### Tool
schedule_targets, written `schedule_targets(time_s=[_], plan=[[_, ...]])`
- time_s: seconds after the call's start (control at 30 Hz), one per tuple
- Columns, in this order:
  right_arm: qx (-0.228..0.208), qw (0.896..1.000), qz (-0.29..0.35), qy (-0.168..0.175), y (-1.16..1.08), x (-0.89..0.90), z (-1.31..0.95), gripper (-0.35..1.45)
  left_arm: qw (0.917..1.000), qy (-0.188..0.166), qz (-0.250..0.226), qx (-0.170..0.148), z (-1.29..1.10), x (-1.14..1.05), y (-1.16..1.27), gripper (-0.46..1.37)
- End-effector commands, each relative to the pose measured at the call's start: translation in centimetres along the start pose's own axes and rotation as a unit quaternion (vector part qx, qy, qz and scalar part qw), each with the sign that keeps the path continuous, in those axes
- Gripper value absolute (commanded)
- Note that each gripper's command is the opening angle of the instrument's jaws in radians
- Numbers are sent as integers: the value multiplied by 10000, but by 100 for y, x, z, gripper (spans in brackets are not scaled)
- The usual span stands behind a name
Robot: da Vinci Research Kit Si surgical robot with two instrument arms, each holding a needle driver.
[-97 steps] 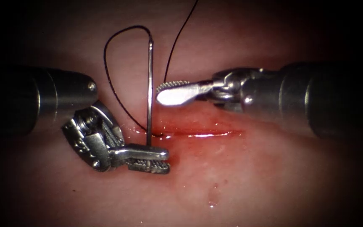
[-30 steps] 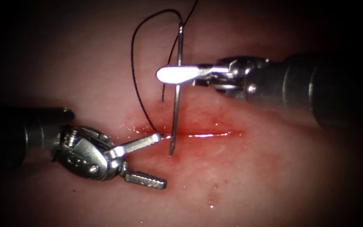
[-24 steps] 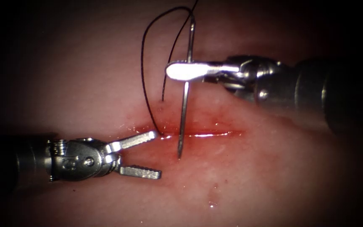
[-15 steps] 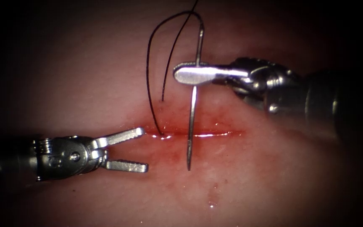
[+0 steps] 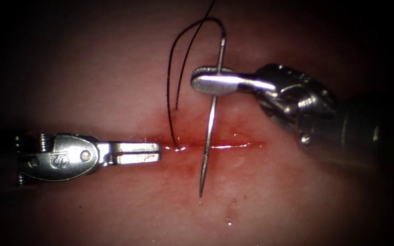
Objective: Wound Closure
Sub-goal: Use the left gripper to open the incision
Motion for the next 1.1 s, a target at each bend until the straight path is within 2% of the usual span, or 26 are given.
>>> schedule_targets(time_s=[0.03,0.07,0.17,0.2,0.3,0.43,0.63,0.77,1.1], plan=[[-13,10000,-91,1,-1,-1,0,-35,9998,-94,7,-149,1,1,0,-35],[-12,9998,-176,5,-3,-1,0,-35,9996,-184,21,-198,1,1,-1,-30],[-16,9996,-293,23,-7,-1,0,-35,9992,-303,-100,-245,1,-1,-4,-35],[-12,9993,-384,25,-10,-2,-1,-35,9986,-409,-159,-283,2,-3,-5,-19],[-3,9984,-571,-1,-15,-4,-2,-35,9968,-723,-188,-280,5,-9,-8,-9],[-6,9975,-700,-29,-17,-5,-2,-35,9963,-784,-229,-259,7,-15,-10,-11],[-56,9957,-922,-46,-18,-6,-2,-35,9920,-1189,-282,-301,18,-28,-11,-35],[-59,9954,-952,-45,-19,-6,-2,-35,9894,-1279,-456,-518,26,-39,-11,-35],[-71,9942,-1070,-54,-23,-6,0,-35,9824,-1705,-589,-486,38,-69,-11,-35]])
